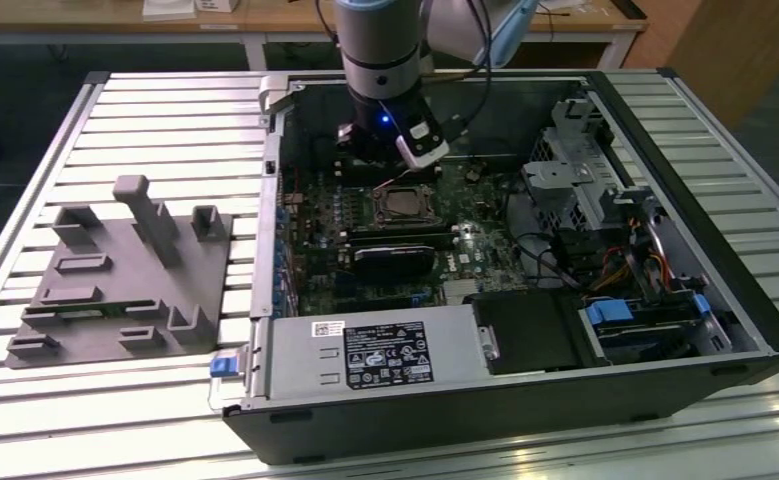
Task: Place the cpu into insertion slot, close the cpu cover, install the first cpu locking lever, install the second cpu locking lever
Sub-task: 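Install the first cpu locking lever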
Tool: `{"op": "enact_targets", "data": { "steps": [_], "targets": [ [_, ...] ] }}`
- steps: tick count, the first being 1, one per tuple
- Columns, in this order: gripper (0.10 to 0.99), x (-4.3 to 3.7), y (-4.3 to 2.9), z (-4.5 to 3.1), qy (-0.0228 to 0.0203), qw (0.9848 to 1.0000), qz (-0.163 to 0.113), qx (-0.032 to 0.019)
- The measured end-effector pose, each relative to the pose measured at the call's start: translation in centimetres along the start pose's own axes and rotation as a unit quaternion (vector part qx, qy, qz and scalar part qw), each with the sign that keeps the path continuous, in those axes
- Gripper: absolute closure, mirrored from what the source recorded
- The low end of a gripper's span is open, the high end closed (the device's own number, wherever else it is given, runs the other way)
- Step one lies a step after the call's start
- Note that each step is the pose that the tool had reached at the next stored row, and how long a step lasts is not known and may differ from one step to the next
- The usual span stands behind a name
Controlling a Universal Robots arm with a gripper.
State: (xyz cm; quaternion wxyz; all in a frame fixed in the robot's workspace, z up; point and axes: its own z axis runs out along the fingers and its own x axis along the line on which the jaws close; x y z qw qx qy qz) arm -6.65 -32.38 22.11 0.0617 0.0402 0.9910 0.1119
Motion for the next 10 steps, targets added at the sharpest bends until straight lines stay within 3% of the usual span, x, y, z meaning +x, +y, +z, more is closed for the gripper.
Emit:
{"op": "enact_targets", "data": {
  "steps": [4,10],
  "targets": [
    [0.98,0.04,-0.08,0.31,-0.0076,1.0,-0.001,-0.0007],
    [0.98,0.09,-0.17,0.72,-0.0112,0.9999,-0.001,-0.005]
  ]
}}
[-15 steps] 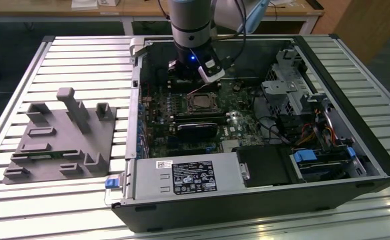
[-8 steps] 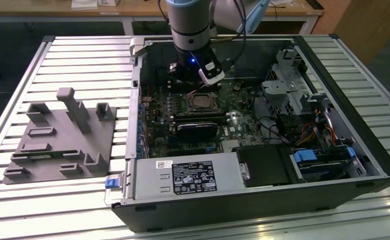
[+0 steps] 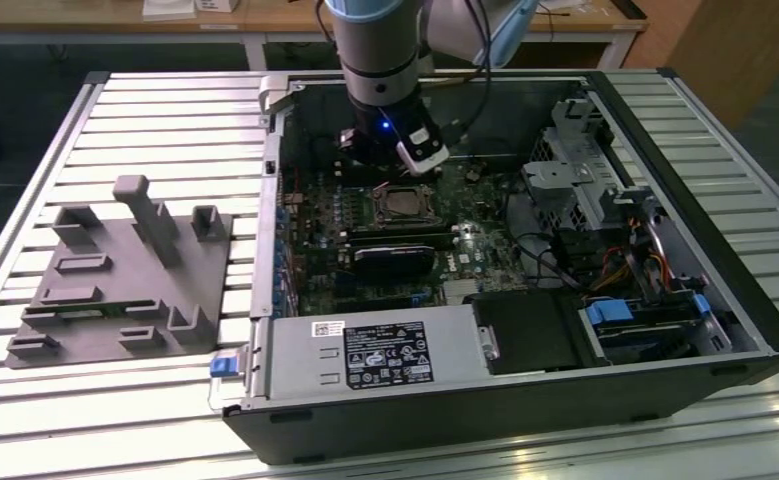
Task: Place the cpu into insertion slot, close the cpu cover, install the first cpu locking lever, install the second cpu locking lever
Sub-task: 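Install the first cpu locking lever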
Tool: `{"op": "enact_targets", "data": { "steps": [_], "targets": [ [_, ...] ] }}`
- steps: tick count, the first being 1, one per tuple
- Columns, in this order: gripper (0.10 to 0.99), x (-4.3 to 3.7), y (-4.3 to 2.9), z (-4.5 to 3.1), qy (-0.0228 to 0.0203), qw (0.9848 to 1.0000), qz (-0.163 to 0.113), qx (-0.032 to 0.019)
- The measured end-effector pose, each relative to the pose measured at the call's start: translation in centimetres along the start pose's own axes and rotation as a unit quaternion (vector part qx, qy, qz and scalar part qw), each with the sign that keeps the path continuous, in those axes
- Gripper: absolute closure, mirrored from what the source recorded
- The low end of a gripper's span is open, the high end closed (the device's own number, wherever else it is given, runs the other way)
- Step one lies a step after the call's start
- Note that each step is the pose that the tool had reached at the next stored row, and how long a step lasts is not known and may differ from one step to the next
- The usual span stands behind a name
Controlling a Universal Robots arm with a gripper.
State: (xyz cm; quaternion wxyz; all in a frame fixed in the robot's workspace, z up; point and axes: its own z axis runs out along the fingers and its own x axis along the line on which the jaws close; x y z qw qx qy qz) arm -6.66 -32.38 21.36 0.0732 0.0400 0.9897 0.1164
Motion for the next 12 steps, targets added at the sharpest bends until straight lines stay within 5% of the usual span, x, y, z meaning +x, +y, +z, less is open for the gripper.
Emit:
{"op": "enact_targets", "data": {
  "steps": [12],
  "targets": [
    [0.98,-1.14,0.11,0.41,0.0001,1.0,0.0,-0.0004]
  ]
}}
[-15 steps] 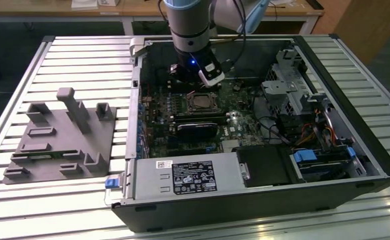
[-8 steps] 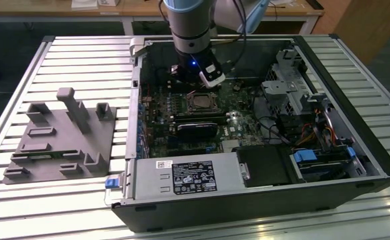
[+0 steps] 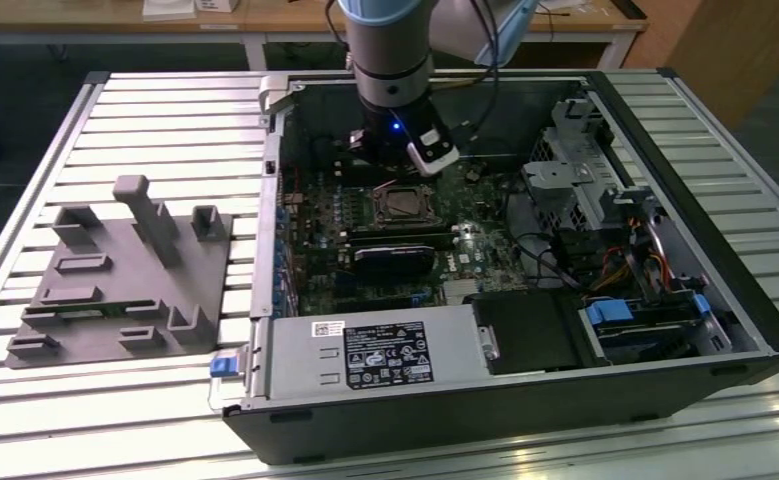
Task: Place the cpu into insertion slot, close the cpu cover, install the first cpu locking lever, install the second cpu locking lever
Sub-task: 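Install the first cpu locking lever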
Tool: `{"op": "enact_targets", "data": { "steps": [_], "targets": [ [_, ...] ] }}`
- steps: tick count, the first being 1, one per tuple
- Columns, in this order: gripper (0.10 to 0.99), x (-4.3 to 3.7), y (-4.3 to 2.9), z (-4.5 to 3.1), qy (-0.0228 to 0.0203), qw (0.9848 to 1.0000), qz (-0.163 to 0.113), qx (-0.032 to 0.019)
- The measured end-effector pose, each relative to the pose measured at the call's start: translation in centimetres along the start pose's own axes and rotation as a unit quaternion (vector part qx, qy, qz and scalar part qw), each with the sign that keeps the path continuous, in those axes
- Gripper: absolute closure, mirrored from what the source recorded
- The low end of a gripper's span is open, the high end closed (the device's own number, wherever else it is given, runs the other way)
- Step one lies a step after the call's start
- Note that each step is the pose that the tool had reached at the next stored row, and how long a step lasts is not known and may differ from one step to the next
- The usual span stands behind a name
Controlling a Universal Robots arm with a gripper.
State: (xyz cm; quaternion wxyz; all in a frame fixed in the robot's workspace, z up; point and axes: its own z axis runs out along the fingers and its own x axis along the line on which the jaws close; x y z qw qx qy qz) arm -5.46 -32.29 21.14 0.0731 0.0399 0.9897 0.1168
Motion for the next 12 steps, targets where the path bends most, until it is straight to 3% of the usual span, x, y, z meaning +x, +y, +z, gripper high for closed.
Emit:
{"op": "enact_targets", "data": {
  "steps": [6,12],
  "targets": [
    [0.98,-0.05,0.0,0.05,-0.0006,1.0,0.0,0.0],
    [0.98,0.0,-0.07,0.34,-0.0086,1.0,0.003,0.0004]
  ]
}}
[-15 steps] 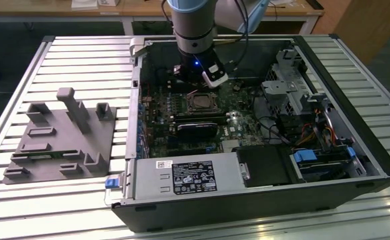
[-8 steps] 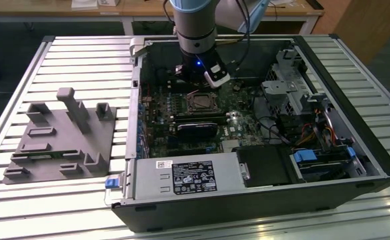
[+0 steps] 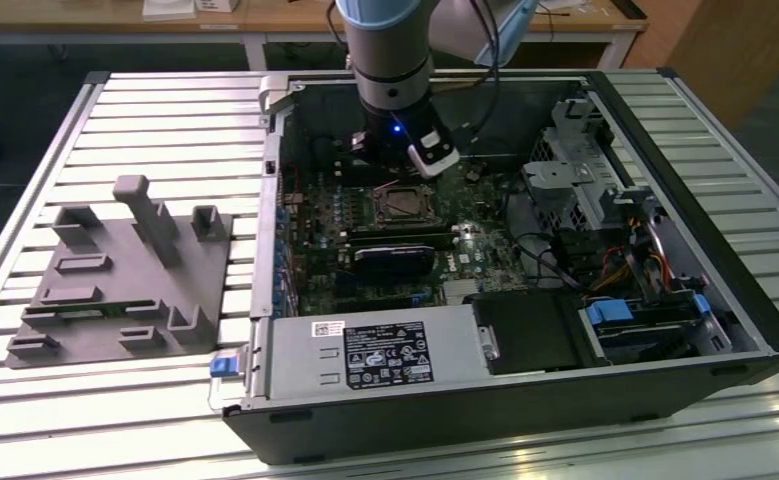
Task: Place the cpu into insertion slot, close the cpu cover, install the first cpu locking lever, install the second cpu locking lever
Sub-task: 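Install the first cpu locking lever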
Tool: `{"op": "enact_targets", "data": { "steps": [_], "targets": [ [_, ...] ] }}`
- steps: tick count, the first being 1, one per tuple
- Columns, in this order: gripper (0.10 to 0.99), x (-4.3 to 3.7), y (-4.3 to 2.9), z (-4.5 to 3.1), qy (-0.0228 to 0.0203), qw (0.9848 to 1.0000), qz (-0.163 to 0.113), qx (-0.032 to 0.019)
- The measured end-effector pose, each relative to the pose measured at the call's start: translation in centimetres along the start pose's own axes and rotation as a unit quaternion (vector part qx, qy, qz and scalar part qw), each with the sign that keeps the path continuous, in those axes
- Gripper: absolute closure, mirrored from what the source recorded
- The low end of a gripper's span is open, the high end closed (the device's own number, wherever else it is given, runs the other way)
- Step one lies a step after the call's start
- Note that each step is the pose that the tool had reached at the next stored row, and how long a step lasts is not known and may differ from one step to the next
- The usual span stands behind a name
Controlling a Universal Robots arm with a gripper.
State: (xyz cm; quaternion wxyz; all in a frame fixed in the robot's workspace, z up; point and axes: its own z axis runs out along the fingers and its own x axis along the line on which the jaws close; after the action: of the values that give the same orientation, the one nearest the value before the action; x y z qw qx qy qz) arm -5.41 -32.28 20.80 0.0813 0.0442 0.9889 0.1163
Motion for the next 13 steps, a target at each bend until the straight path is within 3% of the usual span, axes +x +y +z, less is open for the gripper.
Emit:
{"op": "enact_targets", "data": {
  "steps": [13],
  "targets": [
    [0.98,0.12,0.76,0.36,-0.0111,0.999,0.044,0.0068]
  ]
}}
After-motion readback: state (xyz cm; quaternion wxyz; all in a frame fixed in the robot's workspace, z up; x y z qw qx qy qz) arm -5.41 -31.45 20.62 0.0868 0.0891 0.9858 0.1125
